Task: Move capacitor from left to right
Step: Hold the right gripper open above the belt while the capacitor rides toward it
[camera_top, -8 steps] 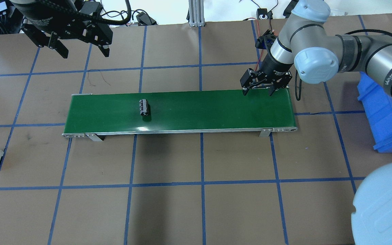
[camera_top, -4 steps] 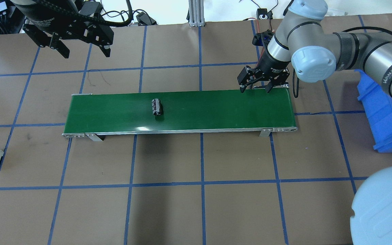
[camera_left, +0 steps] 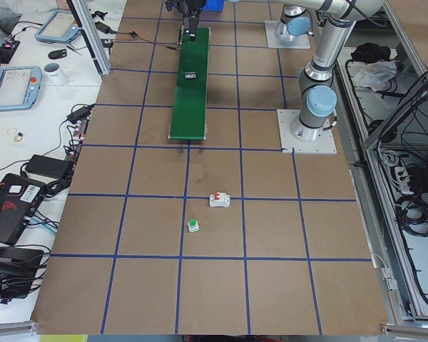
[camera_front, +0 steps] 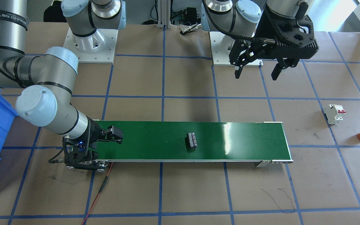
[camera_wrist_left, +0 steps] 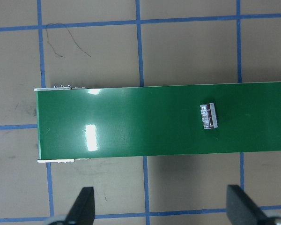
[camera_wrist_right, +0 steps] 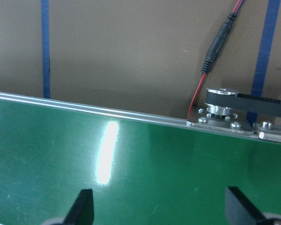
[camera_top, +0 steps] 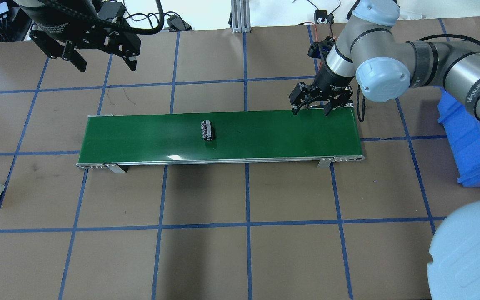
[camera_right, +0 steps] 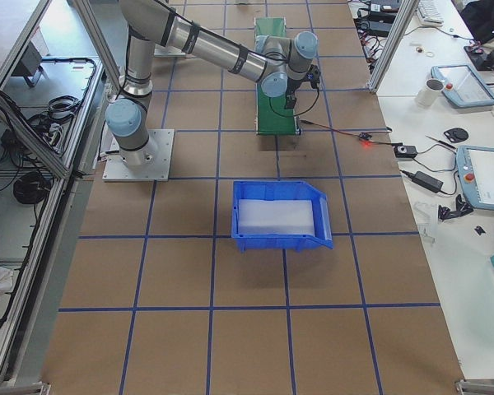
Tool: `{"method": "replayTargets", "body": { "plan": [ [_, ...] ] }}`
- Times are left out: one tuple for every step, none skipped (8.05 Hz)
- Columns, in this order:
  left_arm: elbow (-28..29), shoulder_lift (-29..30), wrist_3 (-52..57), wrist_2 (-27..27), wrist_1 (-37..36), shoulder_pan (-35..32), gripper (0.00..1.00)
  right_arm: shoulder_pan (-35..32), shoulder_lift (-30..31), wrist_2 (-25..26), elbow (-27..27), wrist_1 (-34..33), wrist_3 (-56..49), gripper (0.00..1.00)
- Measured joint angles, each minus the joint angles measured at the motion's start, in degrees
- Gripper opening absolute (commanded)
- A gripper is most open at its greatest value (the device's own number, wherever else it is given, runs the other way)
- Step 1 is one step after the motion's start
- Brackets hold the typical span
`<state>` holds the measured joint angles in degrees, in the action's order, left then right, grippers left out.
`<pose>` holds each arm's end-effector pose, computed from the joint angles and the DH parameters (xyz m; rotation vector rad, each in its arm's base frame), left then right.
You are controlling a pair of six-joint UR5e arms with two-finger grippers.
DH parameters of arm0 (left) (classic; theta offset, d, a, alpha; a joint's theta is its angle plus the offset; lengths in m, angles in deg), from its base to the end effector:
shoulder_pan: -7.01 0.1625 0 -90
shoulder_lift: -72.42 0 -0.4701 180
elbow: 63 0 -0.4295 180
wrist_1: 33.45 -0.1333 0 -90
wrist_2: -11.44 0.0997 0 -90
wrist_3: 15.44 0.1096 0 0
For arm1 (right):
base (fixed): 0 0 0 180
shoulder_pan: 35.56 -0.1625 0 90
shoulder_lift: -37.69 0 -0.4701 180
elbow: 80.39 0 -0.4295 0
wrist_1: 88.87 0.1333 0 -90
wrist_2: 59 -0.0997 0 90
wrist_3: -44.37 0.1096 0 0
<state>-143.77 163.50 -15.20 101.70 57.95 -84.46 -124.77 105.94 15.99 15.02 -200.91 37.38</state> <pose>-0.1468 -0.5423 0.5963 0.0463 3.1325 -0.1848 0.1528 -0.6484 0.2887 -0.1384 2.8693 0.1025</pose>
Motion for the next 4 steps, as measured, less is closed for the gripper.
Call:
{"method": "replayTargets", "body": {
  "plan": [
    [0.0, 0.0, 0.0, 0.0, 0.0, 0.0, 1.0, 0.0, 0.0, -0.5, 0.2, 0.1, 0.4, 1.0],
    [-0.1, 0.0, 0.0, 0.0, 0.0, 0.0, 1.0, 0.0, 0.0, -0.9, 0.3, 0.1, 0.6, 1.0],
    [-0.1, 0.0, 0.0, 0.0, 0.0, 0.0, 1.0, 0.0, 0.0, -1.4, 0.4, 0.3, 0.6, 1.0],
    [-0.2, 0.0, 0.0, 0.0, 0.0, 0.0, 1.0, 0.0, 0.0, -2.4, 0.4, 1.0, 0.7, 1.0]
  ]
}}
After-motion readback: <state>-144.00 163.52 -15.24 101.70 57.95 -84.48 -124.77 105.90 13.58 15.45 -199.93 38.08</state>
